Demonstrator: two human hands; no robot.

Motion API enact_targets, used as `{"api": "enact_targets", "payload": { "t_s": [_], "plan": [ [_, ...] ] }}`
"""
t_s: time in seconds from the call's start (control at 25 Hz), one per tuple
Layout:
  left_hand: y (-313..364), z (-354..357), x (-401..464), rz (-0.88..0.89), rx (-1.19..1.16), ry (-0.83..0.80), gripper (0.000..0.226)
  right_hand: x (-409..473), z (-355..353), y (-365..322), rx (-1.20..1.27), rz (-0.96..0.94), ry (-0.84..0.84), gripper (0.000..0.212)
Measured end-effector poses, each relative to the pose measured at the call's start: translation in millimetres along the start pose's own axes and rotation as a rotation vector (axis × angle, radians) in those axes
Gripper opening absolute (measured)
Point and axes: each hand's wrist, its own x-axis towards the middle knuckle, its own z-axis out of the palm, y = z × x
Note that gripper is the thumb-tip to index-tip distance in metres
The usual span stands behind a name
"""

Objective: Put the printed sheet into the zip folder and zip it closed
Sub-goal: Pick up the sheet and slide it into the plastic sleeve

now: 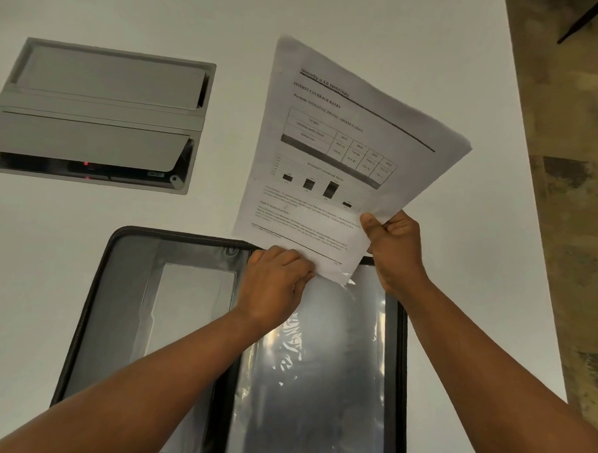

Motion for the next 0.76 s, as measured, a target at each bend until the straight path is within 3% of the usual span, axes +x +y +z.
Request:
{"api": "enact_targets", "payload": {
  "t_s": [0.16,0.44,0.64,0.76],
  "plan": [
    [-1.6,0.7,3.3,-0.027,0.018,-0.005,0.009,7.1,-16.6,4.7,-0.025,0.059,-0.009,0.024],
    [-24.8,-12.8,8.3,-0.168,0.113,-0.103,0.038,15.9,-34.7,12.9,0.019,0.135,-0.013,0.028],
    [-42.8,-19.6,16.6,-0.338,-0.208,-0.118,0.029,20.4,-43.1,22.1,0.048,0.193,-0.036,0.027],
    [-41.2,-29.4,35.3,-0.568,-0.55,-0.169,0.054,23.3,-48.1,29.8,0.084,0.239,-0.039,0.028]
  ]
}}
